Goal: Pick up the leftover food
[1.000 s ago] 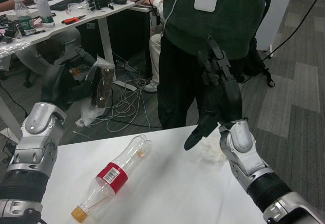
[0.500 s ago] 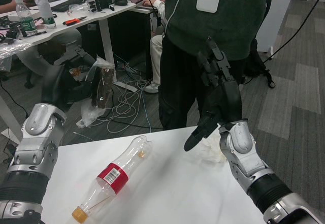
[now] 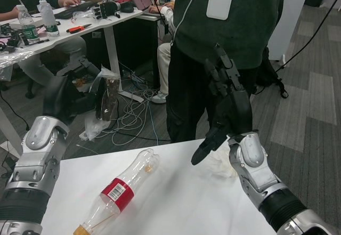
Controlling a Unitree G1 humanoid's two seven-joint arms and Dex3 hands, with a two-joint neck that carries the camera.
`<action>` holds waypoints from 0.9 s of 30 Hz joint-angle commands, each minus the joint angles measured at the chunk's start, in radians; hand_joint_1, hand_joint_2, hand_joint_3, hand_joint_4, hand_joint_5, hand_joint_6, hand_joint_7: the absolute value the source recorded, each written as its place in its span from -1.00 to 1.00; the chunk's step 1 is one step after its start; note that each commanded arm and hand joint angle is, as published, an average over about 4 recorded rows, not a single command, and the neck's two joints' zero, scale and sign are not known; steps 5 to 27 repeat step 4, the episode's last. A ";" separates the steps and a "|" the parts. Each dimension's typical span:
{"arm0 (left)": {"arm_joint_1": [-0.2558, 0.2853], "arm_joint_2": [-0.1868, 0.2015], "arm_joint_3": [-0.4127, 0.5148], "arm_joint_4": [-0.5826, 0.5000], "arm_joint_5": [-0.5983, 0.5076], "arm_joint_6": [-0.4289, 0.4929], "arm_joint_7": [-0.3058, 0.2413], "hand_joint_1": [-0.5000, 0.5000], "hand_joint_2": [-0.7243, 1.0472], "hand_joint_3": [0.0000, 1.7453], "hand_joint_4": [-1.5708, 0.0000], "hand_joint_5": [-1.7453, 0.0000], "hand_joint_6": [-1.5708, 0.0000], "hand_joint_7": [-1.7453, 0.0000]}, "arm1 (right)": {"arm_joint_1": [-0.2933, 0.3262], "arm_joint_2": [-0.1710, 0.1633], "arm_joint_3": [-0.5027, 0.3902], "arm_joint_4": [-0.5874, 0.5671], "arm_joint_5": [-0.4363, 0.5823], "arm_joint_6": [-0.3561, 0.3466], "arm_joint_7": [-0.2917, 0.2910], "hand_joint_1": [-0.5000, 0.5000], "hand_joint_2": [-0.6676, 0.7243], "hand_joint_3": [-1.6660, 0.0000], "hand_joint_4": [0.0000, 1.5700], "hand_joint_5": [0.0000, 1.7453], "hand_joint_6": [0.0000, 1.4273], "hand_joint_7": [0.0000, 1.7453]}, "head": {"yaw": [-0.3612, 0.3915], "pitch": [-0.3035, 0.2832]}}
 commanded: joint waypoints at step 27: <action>0.016 0.010 0.003 -0.018 -0.014 -0.011 0.007 -1.00 0.50 0.40 -1.00 -1.00 -0.47 -0.84 | -0.005 0.007 0.000 -0.014 -0.002 0.001 -0.001 -0.83 0.91 1.00 -1.00 -1.00 -1.00 -1.00 | -0.002 -0.006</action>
